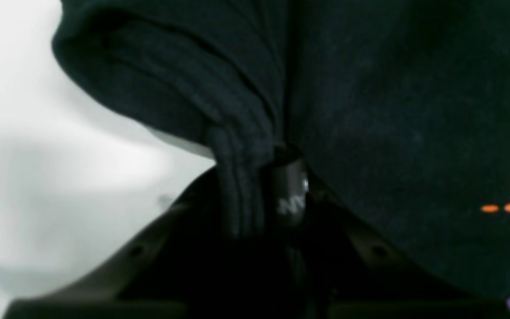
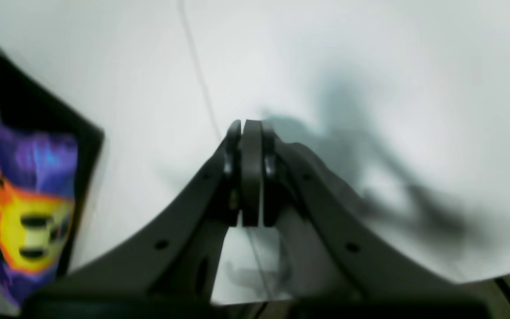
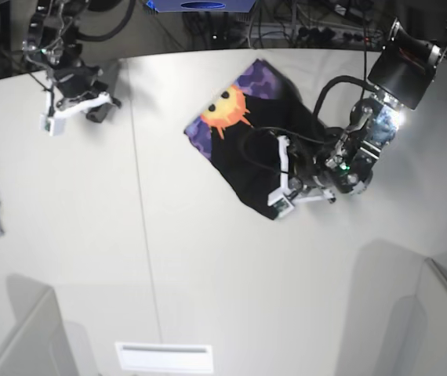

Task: Fold the T-shirt properly
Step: 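Fold the bundle over with the left gripper toward the sun print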

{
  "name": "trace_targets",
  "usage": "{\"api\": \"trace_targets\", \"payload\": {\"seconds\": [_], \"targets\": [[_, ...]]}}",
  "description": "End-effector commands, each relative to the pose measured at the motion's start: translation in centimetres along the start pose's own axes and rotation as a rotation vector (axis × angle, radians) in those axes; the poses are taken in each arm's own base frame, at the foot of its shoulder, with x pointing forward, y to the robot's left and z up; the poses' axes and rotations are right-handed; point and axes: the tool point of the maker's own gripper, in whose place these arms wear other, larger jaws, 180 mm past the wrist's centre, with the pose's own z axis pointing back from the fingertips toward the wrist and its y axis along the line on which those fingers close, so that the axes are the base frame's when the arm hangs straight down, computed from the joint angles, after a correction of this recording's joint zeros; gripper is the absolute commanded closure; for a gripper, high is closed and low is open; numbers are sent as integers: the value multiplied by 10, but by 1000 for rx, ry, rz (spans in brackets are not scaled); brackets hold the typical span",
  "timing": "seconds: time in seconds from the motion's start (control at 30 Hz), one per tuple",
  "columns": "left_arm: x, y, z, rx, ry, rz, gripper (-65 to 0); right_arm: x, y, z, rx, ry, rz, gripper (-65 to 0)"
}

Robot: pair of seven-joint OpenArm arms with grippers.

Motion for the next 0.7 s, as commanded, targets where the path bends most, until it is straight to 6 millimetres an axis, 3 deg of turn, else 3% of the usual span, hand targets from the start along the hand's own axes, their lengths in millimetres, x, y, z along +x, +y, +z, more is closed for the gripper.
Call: {"api": "trace_targets", "payload": {"seconds": [0.0, 0.23, 0.37, 0.67], "targets": [[-2, -3, -1, -7, 32, -42, 0, 5, -3, 4, -7, -27, -8, 0], [26, -20, -6, -26, 34, -226, 0, 6, -42, 20, -120, -84, -144, 0], [40, -27, -7, -33, 25, -325, 0, -1, -55, 27, -159, -86, -183, 0], [58, -48, -12, -64, 11, -565, 0, -7, -56, 28, -164, -73, -187, 0]]}}
